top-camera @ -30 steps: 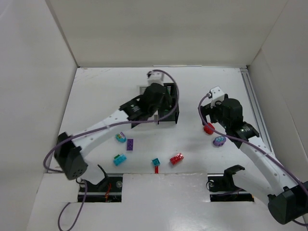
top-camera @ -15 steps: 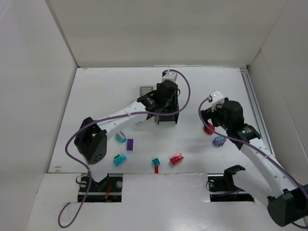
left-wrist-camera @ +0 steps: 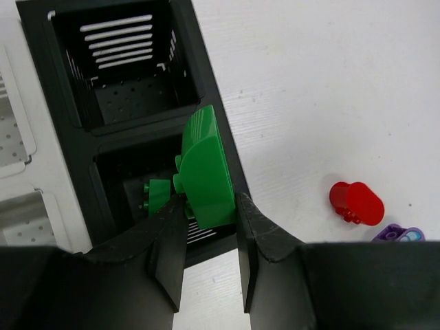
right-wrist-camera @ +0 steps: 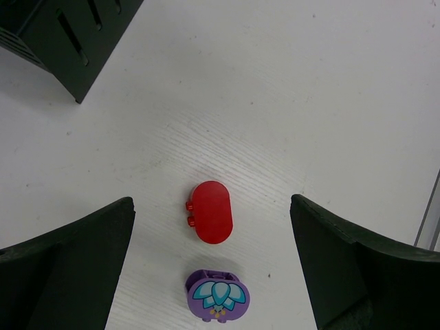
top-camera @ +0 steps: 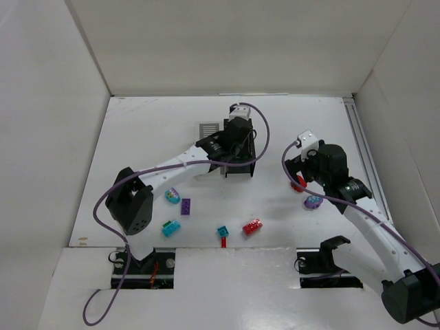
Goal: Sort the legos into containers by color
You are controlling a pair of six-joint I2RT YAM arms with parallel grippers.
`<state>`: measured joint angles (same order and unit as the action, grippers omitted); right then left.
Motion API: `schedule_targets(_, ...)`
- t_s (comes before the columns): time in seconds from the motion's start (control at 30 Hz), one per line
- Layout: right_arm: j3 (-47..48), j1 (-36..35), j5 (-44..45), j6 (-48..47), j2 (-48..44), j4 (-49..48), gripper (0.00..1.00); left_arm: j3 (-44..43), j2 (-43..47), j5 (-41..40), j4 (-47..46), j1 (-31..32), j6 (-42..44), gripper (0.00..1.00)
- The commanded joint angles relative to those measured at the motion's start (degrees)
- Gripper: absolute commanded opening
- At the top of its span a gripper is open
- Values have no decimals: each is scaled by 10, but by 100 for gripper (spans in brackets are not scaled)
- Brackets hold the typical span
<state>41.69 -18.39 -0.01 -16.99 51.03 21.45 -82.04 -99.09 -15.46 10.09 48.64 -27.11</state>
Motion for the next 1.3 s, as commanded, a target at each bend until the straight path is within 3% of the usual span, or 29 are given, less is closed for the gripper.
schedule_targets(0.0,0,3,-1,-8,-4,6,99,21,41,-12,18,0,-17,26)
schedule_targets(0.27,-6,3,-14,-21,-4,6,99,40,67,-12,23,0,-23,43)
schedule_targets(0.4,-6,3,-19,-21,-4,11,99,46,90,-7,16,0,-17,68)
schedule_targets(0.6,-11,-33,-75,-59,-16,4,99,73,146,-28,16,6,-12,73)
schedule_targets(0.63,-11,-66,-75,-59,-16,-3,99,79,157,-38,23,13,-12,81)
schedule_targets(0.67,-17,-88,-75,-48,-16,-8,99,92,169,-48,28,20,-26,100)
schedule_targets(0.87,-22,-326,-19,-9,20,-83,99,188,296,-113,76,37,-108,100)
schedule_targets(0.97,-22,-401,-3,21,70,-126,99,250,373,-144,107,42,-174,100)
schedule_targets(1.17,29,-486,72,73,207,-148,99,343,510,-157,132,47,-246,100)
schedule_targets(1.27,66,-518,89,127,271,-148,99,355,536,-152,149,47,-261,100)
